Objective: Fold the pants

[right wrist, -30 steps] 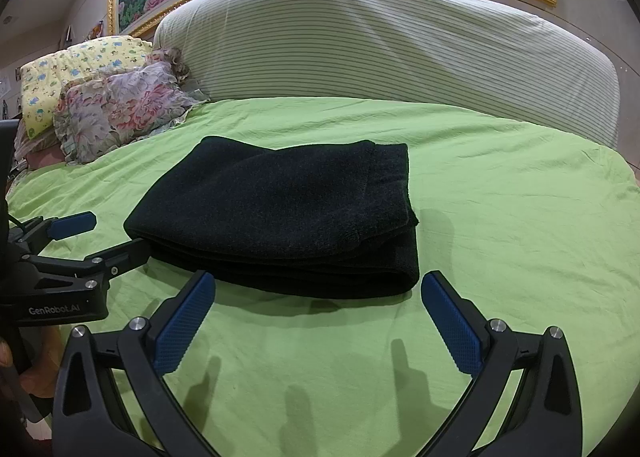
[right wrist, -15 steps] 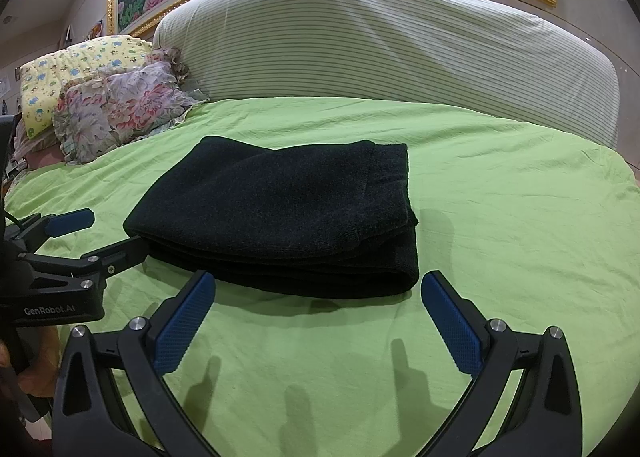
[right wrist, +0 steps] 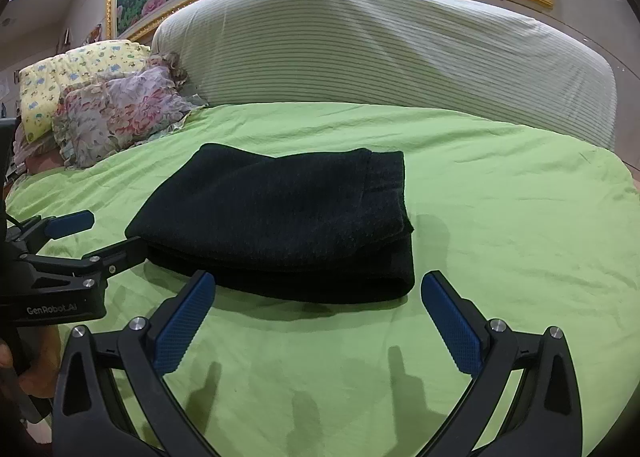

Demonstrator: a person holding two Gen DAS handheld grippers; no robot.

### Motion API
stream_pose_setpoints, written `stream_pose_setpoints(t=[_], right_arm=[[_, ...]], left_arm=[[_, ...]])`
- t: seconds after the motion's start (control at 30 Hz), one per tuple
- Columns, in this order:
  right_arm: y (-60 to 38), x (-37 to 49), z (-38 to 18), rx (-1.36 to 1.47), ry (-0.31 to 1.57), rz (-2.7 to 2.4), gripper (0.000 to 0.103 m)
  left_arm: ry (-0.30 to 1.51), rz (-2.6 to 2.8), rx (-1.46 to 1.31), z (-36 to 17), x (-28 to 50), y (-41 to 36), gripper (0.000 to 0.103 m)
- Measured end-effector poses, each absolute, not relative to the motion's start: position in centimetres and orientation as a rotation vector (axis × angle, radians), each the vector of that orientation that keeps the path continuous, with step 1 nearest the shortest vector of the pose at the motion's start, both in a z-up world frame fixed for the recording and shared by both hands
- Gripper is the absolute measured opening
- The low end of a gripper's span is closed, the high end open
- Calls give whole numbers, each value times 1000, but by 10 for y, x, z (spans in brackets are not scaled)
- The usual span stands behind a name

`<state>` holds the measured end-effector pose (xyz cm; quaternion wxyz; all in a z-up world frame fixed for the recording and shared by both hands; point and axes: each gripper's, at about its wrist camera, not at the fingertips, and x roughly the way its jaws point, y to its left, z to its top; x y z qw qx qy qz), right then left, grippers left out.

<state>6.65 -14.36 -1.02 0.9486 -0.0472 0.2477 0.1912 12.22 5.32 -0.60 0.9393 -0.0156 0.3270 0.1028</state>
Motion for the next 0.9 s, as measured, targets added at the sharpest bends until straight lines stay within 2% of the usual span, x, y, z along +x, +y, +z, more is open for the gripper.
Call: stream_pose_setpoints(t=[0.9], right_arm=[[-154, 78, 6, -24, 519, 388, 103]], left_arm=[[656, 217, -55, 10, 129, 56, 100]])
